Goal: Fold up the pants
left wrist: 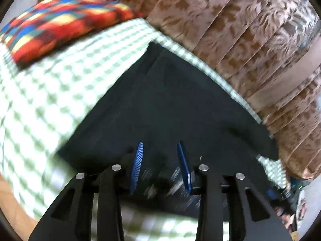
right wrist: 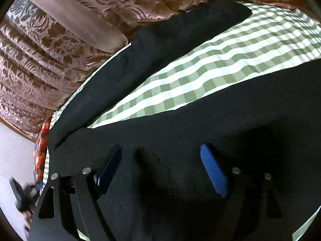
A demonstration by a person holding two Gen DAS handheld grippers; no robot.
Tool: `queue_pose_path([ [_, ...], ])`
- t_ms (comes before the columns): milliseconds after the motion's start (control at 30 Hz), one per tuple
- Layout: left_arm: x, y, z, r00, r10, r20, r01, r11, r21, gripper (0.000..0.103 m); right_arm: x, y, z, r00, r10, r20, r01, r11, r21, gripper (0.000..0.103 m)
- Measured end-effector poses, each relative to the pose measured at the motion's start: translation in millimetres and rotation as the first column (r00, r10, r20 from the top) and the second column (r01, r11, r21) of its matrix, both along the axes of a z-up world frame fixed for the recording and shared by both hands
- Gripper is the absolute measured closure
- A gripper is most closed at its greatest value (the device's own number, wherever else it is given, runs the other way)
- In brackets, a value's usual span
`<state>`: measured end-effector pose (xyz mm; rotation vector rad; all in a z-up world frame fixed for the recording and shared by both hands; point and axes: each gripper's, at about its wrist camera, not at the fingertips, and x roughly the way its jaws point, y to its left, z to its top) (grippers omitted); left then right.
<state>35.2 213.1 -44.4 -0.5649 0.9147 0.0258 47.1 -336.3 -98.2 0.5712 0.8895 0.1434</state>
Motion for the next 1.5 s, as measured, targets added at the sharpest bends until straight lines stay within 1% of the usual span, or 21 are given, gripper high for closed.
queue_pose_path([
  [33, 14.7, 0.4, 6.9, 1.000, -0.007, 0.016, 0.007, 1.000, -0.005, 0.068, 2.0, 4.3, 0.4, 1.000, -0.001, 0.001, 0.001, 1.000, -0.001, 0.021],
  [67, 32.2, -0.1, 17.5, 0.999, -0.018, 0.048, 0.019, 1.000, -0.018, 0.057, 2.5, 5.5, 0.5, 1.000, -0.002, 0.001, 0.002, 1.000, 0.001, 0.020],
  [100, 45.7, 2.1, 25.0, 0.997, -0.020, 0.076, 0.022, 0.999, -0.033, 0.037, 2.9, 5.3, 0.6, 1.000, -0.002, -0.001, 0.002, 1.000, 0.001, 0.020],
  [167, 85.1, 7.1, 38.9, 0.992, -0.019, 0.121, 0.027, 0.998, -0.065, 0.020, 1.5, 2.8, 0.6, 1.000, -0.001, -0.001, 0.001, 1.000, -0.001, 0.019],
  [233, 132.9, 10.0, 45.5, 0.992, -0.040, 0.122, 0.049, 0.996, -0.072, 0.020, 0.5, 1.8, 0.7, 1.000, -0.006, -0.007, 0.006, 1.000, 0.003, 0.018],
  [400, 231.0, 30.3, 28.3, 1.000, 0.004, 0.007, -0.003, 0.997, -0.079, 0.020, 5.6, 5.4, 2.8, 1.000, -0.010, -0.022, 0.010, 1.000, 0.006, 0.013],
  [433, 241.0, 34.0, 23.7, 1.000, 0.007, -0.012, -0.008, 0.997, -0.077, 0.023, 6.7, 6.6, 3.1, 1.000, -0.009, -0.024, 0.009, 1.000, 0.002, 0.011],
  [467, 256.9, 37.6, 16.0, 0.998, 0.021, -0.051, -0.024, 0.998, -0.059, 0.033, 7.9, 8.0, 3.7, 1.000, -0.009, -0.026, 0.009, 1.000, -0.006, 0.011],
  [567, 281.8, 45.0, -7.6, 0.989, 0.055, -0.139, -0.056, 0.998, -0.002, 0.040, 9.9, 9.0, 4.0, 0.999, -0.024, -0.032, 0.024, 1.000, 0.002, 0.009],
  [733, 315.2, 42.1, -42.6, 0.965, 0.060, -0.255, -0.035, 0.994, 0.104, 0.040, 11.1, 8.2, 3.6, 0.999, -0.030, -0.044, 0.030, 1.000, 0.005, 0.008],
  [800, 321.4, 41.6, -54.9, 0.953, 0.094, -0.288, -0.051, 0.987, 0.154, 0.060, 12.0, 5.7, 3.3, 0.998, -0.041, -0.048, 0.043, 0.999, 0.028, 0.007],
  [833, 322.1, 39.5, -55.9, 0.955, 0.094, -0.282, -0.043, 0.983, 0.180, 0.070, 13.0, 5.4, 3.3, 0.998, -0.040, -0.049, 0.042, 0.999, 0.029, 0.007],
  [867, 320.6, 36.0, -53.9, 0.962, 0.086, -0.260, -0.030, 0.977, 0.212, 0.089, 13.1, 6.0, 3.3, 0.998, -0.037, -0.048, 0.038, 0.999, 0.022, 0.007],
  [900, 317.6, 33.5, -50.1, 0.970, 0.070, -0.235, -0.019, 0.977, 0.212, 0.095, 13.3, 7.3, 3.7, 0.998, -0.034, -0.047, 0.035, 0.999, 0.016, 0.007],
  [967, 301.1, 26.7, -29.4, 0.992, 0.037, -0.118, -0.010, 0.976, 0.216, 0.096, 13.5, 8.9, 3.8, 0.999, -0.024, -0.045, 0.025, 1.000, 0.004, 0.007],
  [1033, 276.9, 23.1, -5.7, 1.000, -0.019, 0.017, 0.016, 0.985, 0.170, 0.096, 14.0, 9.4, 4.1, 0.999, -0.017, -0.045, 0.017, 1.000, 0.000, 0.007],
  [1100, 237.9, 17.6, 21.8, 0.985, -0.091, 0.149, 0.070, 0.987, 0.144, 0.096, 14.1, 8.5, 4.2, 0.999, -0.016, -0.044, 0.016, 1.000, 0.006, 0.007],
  [1167, 200.8, 10.5, 40.3, 0.963, -0.149, 0.223, 0.119, 0.983, 0.142, 0.096, 13.9, 8.5, 5.4, 0.999, -0.014, -0.044, 0.014, 1.000, 0.002, 0.007],
  [1267, 143.1, -0.1, 56.9, 0.934, -0.210, 0.289, 0.171, 0.973, 0.154, 0.096, 13.4, 8.6, 12.2, 0.999, -0.012, -0.042, 0.012, 1.000, -0.004, 0.017],
  [1333, 103.1, -6.0, 59.2, 0.918, -0.237, 0.317, 0.204, 0.970, 0.133, 0.096, 16.1, 11.7, 20.7, 0.999, 0.016, -0.029, -0.016, 1.000, 0.002, 0.030],
  [1500, 32.9, -20.6, 46.0, 0.910, -0.264, 0.320, 0.257, 0.964, 0.065, 0.097, 38.6, 40.3, 49.7, 0.989, 0.143, 0.043, -0.144, 0.989, 0.029, 0.036],
])
